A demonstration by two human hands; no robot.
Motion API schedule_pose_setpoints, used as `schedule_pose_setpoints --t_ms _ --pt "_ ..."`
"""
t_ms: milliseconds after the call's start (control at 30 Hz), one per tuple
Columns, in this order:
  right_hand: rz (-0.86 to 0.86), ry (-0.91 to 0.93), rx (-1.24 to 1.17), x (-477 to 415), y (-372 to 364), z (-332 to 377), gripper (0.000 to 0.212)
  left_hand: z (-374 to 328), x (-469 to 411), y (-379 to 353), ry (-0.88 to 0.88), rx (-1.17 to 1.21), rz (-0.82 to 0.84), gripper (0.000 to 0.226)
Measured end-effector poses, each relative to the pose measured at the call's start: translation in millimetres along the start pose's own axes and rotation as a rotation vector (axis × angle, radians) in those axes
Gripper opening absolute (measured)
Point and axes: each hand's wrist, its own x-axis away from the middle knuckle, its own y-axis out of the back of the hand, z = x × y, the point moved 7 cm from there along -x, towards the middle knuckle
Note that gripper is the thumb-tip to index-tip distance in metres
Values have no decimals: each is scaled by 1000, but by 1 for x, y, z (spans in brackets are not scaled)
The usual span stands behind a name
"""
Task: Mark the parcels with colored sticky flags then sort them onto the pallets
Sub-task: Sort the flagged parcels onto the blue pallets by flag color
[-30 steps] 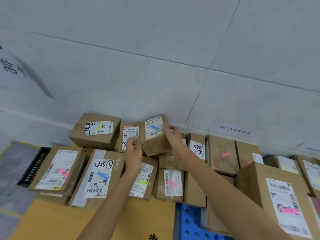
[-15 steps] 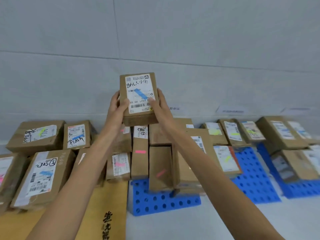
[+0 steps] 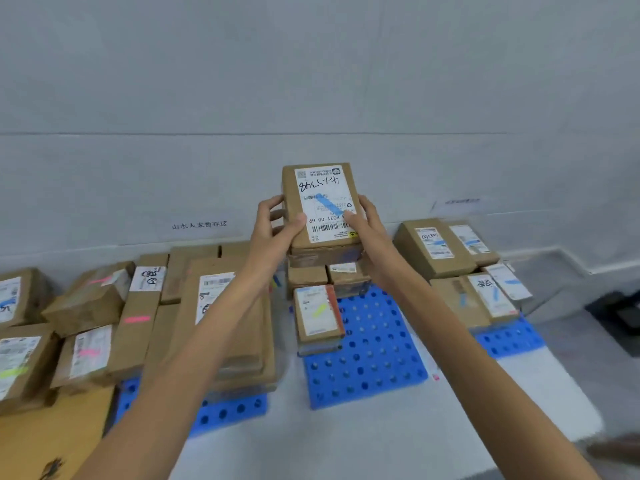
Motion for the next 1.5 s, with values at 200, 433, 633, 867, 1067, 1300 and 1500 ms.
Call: schedule_pose_setpoints --t_ms 200,433,633,867,1067,1300,1500 --pt "-83 -87 -98 12 82 -38 48 36 1 -74 98 -73 97 43" --pt "-178 -179 -199 35 134 -75 51 79 3 -123 447 -74 280 69" --pt "-295 -176 -257 62 168 -87 43 107 10 -161 581 17 393 109" --pt "-248 -277 -215 70 204 -106 28 117 13 -205 515 95 295 84" --pt "-223 -285 -94 34 285 -106 53 127 -8 -275 499 60 218 47" --pt "-257 -333 -26 -56 388 -97 57 148 -57 -361 352 -166 35 35" --pt "-150 -338 385 -142 409 -101 50 180 -104 -396 383 -309 -8 40"
